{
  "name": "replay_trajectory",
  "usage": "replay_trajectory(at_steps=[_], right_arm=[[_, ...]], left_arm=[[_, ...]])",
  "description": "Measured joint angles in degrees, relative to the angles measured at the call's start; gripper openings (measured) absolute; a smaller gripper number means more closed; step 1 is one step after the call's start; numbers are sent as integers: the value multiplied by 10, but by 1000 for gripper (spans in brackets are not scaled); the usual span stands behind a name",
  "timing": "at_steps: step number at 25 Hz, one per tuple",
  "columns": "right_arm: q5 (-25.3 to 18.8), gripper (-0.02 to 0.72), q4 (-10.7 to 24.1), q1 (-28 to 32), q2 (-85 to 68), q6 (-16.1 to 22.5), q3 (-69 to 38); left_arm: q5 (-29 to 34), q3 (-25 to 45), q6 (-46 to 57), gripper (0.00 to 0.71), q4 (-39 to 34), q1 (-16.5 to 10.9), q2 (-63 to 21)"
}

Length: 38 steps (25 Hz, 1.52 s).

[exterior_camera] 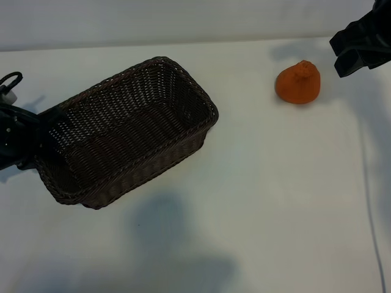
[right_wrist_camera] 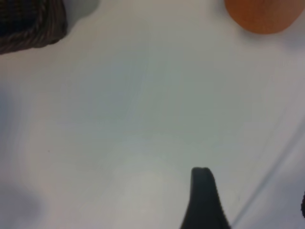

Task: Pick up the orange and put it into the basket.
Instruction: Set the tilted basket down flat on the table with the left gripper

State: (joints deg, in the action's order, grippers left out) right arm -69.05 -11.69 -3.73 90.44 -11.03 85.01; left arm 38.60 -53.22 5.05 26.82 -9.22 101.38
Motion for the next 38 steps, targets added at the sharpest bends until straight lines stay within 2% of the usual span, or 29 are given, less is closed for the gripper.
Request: replay_trajectory(at_steps=[16, 25, 34, 38], right_arm=[[0, 472, 0, 0, 0, 0, 0], [0, 472, 0, 0, 0, 0, 0], [0, 472, 0, 0, 0, 0, 0], [0, 472, 0, 0, 0, 0, 0]], left_arm=[[206, -168, 23, 160, 13, 0, -64], [231, -180, -2, 159, 12, 0, -67], [273, -180, -136, 159, 11, 0, -67], [287, -180, -189, 159, -12, 0, -67]])
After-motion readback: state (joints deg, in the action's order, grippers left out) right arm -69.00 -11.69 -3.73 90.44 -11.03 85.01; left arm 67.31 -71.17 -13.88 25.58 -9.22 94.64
